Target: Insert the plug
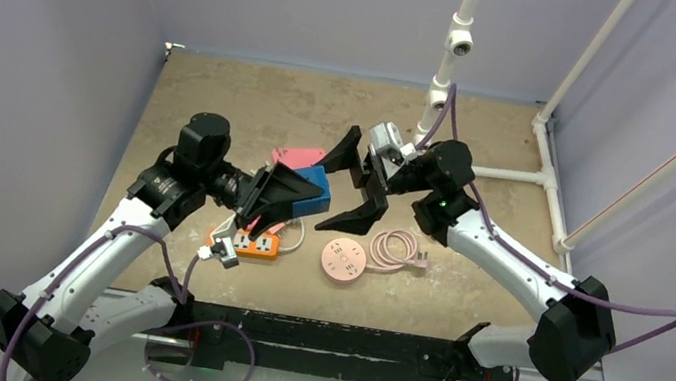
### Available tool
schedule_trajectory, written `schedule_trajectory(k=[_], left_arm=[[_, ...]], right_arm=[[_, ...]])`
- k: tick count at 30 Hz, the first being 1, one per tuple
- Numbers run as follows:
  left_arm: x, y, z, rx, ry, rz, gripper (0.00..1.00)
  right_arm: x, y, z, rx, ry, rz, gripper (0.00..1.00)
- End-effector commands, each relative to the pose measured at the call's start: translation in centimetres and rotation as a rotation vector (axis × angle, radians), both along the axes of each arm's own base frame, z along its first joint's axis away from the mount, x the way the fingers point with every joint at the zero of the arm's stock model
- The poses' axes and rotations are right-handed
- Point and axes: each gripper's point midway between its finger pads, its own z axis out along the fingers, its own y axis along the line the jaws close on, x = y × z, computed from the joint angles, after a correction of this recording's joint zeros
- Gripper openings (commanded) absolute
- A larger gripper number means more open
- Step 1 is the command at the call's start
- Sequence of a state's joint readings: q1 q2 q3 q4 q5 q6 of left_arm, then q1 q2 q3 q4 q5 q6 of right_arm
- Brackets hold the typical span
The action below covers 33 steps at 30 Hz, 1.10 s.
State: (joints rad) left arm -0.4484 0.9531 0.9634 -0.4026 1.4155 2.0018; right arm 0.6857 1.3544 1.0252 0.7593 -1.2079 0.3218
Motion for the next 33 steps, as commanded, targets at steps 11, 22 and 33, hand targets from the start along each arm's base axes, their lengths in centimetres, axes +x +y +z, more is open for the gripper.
schedule_trajectory(k=[11, 22, 33], left_arm=[[1.4, -0.2, 0.8, 0.006, -0.078, 0.068, 0.0], [10.3, 3.6, -4.6, 0.179, 0.535, 0.713, 0.98], [10.3, 9.9, -15.0, 0.34, 0.883, 1.091, 0.99]], right_arm=[[-1.1, -0.1, 1.9, 0.034, 0.035, -0.006, 0.01], [11.1, -1.3, 1.2, -0.075, 0.391, -0.776, 0.0], [15.7, -6.2, -5.2, -0.285, 0.704, -1.265, 0.0]])
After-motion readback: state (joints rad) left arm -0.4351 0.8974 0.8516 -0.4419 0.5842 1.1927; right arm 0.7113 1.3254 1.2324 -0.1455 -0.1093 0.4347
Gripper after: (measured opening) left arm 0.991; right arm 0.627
